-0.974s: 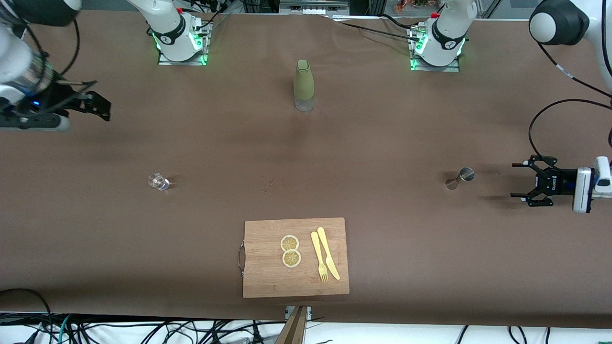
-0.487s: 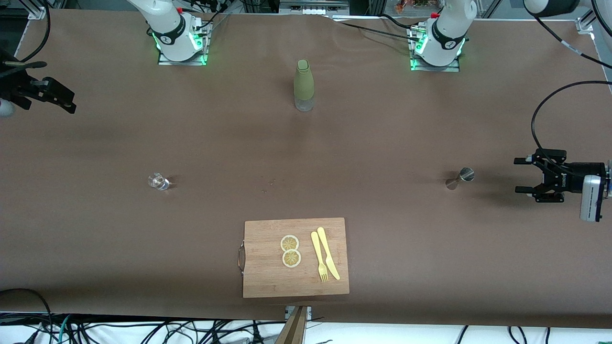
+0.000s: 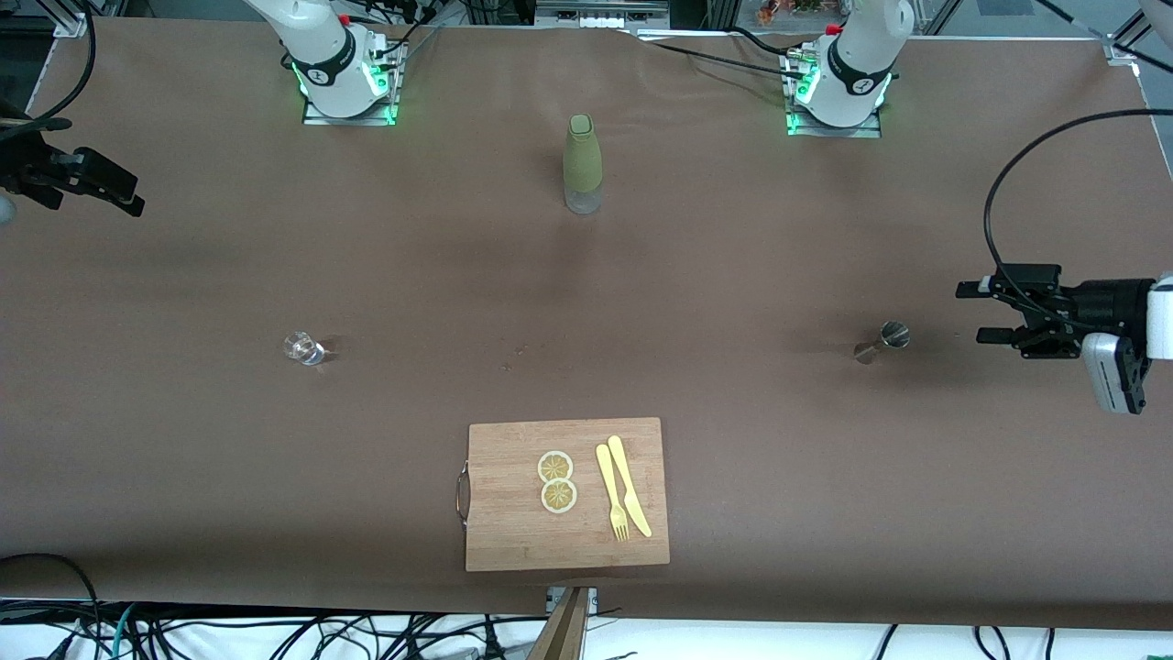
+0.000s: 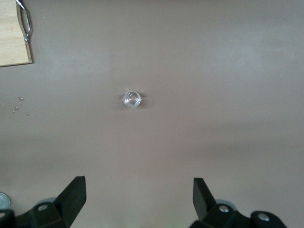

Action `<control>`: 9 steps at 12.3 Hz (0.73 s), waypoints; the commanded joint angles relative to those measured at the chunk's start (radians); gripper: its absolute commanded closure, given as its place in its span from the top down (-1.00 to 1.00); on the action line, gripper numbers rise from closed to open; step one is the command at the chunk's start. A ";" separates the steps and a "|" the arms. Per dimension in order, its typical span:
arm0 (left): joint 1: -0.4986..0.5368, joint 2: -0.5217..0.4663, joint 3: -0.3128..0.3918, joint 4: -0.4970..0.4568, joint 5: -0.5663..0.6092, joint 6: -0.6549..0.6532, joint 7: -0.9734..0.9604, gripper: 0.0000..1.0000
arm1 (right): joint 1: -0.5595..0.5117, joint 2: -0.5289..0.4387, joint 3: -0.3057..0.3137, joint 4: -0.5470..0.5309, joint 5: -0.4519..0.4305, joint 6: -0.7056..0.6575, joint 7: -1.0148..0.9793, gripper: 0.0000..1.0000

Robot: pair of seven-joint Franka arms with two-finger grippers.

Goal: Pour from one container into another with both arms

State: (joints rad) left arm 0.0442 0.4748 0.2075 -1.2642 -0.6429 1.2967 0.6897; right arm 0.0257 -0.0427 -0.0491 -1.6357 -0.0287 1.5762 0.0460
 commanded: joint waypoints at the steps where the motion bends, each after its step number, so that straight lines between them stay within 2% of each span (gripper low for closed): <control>1: -0.061 -0.068 0.001 -0.015 0.130 0.029 -0.129 1.00 | -0.006 0.012 0.003 0.014 0.022 -0.004 -0.015 1.00; 5: -0.154 -0.139 -0.010 0.003 0.343 0.027 -0.407 1.00 | -0.006 0.014 0.002 0.014 0.029 -0.005 -0.017 1.00; 7: -0.168 -0.195 -0.072 -0.003 0.464 0.026 -0.491 1.00 | -0.006 0.014 0.003 0.014 0.027 -0.002 -0.017 1.00; 9: -0.207 -0.237 -0.094 -0.003 0.592 0.026 -0.542 1.00 | -0.006 0.014 0.005 0.014 0.027 -0.005 -0.017 1.00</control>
State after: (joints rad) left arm -0.1299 0.2874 0.1244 -1.2543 -0.1486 1.3169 0.1996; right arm 0.0263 -0.0317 -0.0484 -1.6357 -0.0150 1.5779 0.0434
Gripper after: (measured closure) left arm 0.000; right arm 0.000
